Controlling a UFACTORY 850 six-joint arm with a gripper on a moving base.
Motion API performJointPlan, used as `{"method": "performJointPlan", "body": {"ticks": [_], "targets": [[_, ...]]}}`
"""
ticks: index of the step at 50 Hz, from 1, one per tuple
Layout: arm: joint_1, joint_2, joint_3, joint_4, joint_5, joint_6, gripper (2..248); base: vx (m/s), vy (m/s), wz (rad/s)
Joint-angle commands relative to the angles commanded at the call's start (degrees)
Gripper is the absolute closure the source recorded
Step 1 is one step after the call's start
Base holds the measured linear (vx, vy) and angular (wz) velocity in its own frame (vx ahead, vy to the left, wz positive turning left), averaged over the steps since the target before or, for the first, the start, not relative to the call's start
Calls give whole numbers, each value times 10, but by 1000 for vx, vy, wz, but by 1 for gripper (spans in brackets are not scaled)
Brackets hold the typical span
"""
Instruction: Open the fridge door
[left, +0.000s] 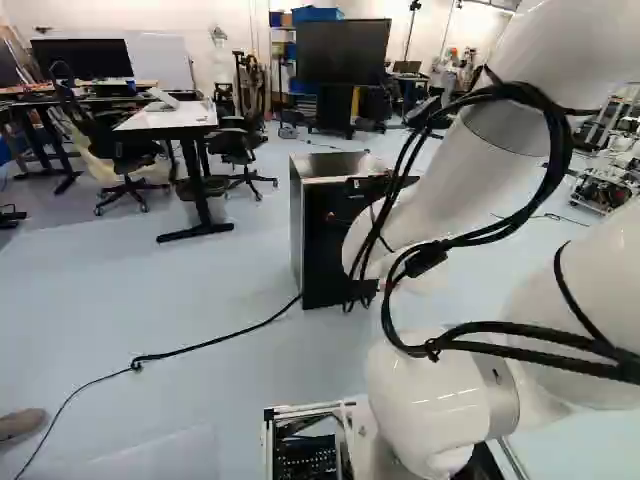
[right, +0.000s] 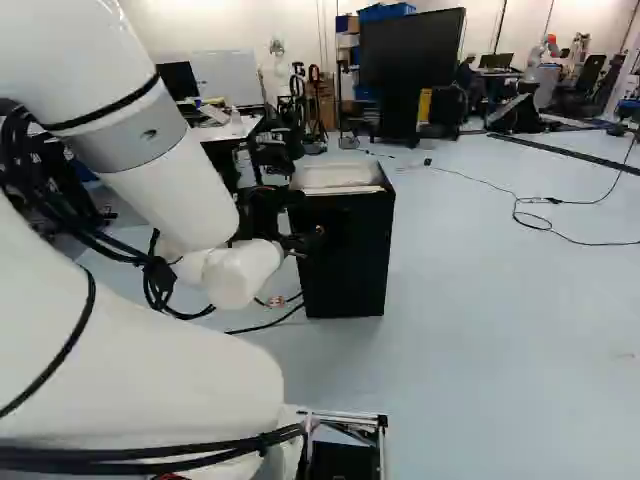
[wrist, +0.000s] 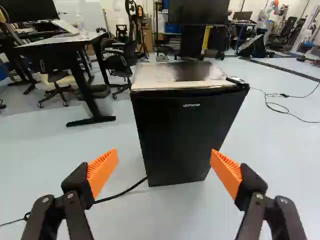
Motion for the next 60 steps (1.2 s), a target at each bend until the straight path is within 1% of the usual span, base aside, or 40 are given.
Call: {"method": "performJointPlan", "body": {"ticks": [20,32,45,60], "targets": [[0,-26,-22,0,0,0,3,0,0,0],[4,-44,-38,0,0,0,3,0,0,0],[16,-63,-55,4,0,0,3,0,0,0],[38,-92,-82,28,0,0,3,0,0,0]]}}
